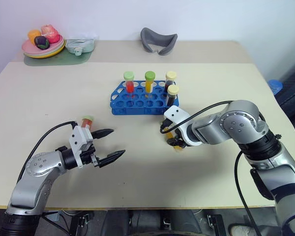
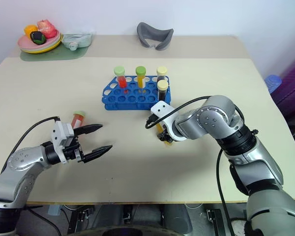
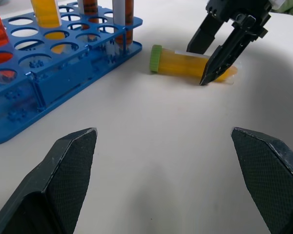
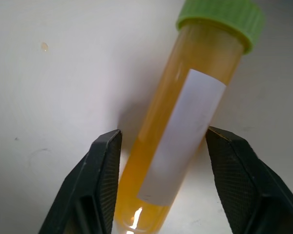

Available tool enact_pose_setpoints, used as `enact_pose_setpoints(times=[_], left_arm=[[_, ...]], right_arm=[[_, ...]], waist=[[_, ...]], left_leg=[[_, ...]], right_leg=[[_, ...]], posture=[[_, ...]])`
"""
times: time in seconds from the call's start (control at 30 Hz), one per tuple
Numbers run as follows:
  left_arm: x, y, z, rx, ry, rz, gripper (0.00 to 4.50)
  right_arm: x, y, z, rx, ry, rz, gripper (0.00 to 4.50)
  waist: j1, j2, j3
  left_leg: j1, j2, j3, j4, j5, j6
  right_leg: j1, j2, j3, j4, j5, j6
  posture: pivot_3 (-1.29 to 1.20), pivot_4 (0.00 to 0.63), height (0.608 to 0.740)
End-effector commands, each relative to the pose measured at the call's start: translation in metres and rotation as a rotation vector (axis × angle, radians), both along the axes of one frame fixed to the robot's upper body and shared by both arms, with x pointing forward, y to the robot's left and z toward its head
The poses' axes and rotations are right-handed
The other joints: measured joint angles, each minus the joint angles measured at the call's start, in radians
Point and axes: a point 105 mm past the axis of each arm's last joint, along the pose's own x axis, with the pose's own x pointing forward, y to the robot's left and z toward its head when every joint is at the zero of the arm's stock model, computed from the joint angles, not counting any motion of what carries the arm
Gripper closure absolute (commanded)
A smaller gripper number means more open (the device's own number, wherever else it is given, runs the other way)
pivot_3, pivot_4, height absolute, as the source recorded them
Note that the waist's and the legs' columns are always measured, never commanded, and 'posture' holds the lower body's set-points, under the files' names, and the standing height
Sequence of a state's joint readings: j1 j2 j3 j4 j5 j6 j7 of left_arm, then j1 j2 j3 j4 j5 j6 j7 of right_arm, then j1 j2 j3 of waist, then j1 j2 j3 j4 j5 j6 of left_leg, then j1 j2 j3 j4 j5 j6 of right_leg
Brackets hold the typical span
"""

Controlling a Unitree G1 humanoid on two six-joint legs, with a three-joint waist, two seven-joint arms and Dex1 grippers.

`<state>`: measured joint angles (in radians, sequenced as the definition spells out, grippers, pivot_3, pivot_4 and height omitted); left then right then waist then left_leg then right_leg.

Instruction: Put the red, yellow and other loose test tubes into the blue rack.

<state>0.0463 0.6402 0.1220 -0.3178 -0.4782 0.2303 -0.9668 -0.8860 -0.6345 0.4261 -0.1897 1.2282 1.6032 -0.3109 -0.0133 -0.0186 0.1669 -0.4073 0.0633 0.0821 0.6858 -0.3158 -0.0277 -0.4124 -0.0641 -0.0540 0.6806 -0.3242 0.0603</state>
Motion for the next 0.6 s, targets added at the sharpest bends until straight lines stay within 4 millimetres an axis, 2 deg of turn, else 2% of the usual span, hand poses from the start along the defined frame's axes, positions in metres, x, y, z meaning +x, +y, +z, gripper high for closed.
enact_pose_setpoints(times=[0.03,0.1,0.17,0.6], left_arm=[[-0.002,-0.003,0.003,-0.003,-0.025,-0.018,0.00],[-0.002,-0.005,0.005,-0.004,-0.027,-0.019,0.00],[-0.001,-0.006,0.006,-0.004,-0.029,-0.019,0.00],[0.001,-0.013,0.015,-0.011,-0.034,-0.027,0.00]], right_arm=[[-0.003,-0.001,0.003,-0.034,-0.014,0.034,1.80],[-0.005,0.000,0.003,-0.030,-0.006,0.040,1.80],[-0.004,-0.001,0.003,-0.035,-0.009,0.038,2.34],[-0.006,0.006,0.015,-0.036,-0.050,0.112,2.34]], waist=[[0.000,0.000,0.000],[0.000,0.000,0.000],[0.000,0.000,0.000],[-0.002,0.000,0.000]], left_leg=[[0.000,0.000,0.000,0.000,0.000,0.000],[0.000,0.000,0.000,0.000,0.000,0.001],[0.000,0.000,0.000,0.000,-0.001,0.001],[0.000,0.000,0.000,0.000,-0.001,0.001]], right_leg=[[0.000,0.000,0.000,0.000,0.000,0.000],[0.000,0.000,0.000,0.000,0.000,0.000],[0.000,0.000,0.000,0.000,0.000,0.000],[0.000,0.000,0.000,0.000,0.000,0.000]], posture=[[0.00,0.150,0.735],[0.00,0.150,0.735],[0.00,0.150,0.735],[0.00,0.150,0.735]])
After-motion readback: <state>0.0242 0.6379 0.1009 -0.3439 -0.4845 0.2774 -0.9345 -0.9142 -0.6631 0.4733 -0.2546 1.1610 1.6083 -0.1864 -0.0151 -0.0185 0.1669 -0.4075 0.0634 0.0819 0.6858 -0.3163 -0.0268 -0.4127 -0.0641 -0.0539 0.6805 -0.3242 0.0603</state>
